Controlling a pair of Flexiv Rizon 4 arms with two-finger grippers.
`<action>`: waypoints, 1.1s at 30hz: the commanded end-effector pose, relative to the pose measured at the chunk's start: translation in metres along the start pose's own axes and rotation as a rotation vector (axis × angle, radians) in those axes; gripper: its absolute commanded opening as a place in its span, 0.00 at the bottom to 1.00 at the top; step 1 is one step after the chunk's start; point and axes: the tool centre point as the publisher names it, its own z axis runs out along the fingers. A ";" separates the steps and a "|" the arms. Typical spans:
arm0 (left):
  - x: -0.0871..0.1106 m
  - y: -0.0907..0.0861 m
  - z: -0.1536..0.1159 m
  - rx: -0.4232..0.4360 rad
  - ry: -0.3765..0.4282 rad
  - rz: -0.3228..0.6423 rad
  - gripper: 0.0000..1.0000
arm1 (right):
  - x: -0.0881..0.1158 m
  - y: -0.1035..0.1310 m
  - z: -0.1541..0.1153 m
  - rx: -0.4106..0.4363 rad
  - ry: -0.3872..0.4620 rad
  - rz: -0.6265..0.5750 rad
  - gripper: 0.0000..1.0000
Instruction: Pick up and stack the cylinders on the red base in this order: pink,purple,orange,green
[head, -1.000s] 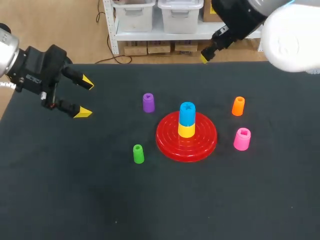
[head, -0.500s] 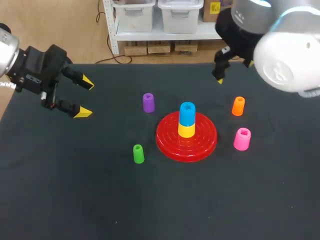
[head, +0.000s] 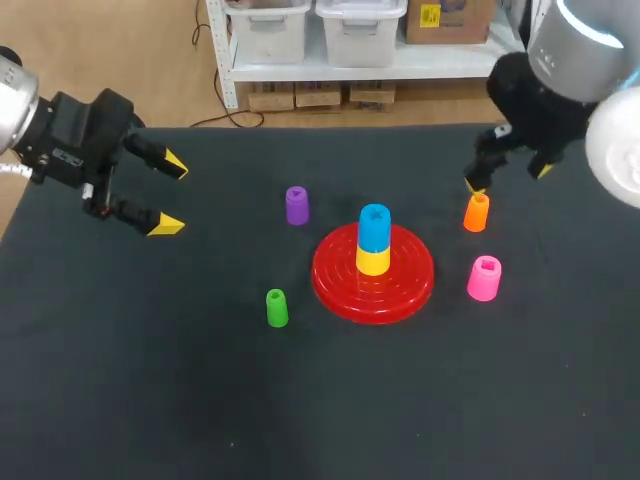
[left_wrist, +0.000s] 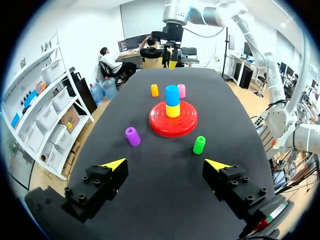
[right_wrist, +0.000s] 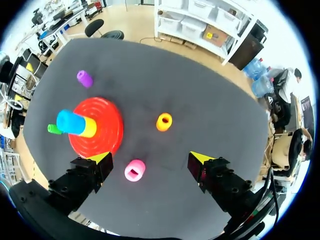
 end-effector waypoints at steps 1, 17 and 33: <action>0.001 0.000 0.000 -0.002 -0.003 0.002 1.00 | 0.005 0.008 0.006 0.004 0.026 0.000 1.00; 0.001 0.000 0.000 -0.002 -0.003 0.002 1.00 | 0.058 0.035 0.037 -0.018 0.125 0.010 1.00; 0.001 0.000 0.000 -0.002 -0.003 0.002 1.00 | 0.075 0.031 0.070 0.018 0.160 0.030 1.00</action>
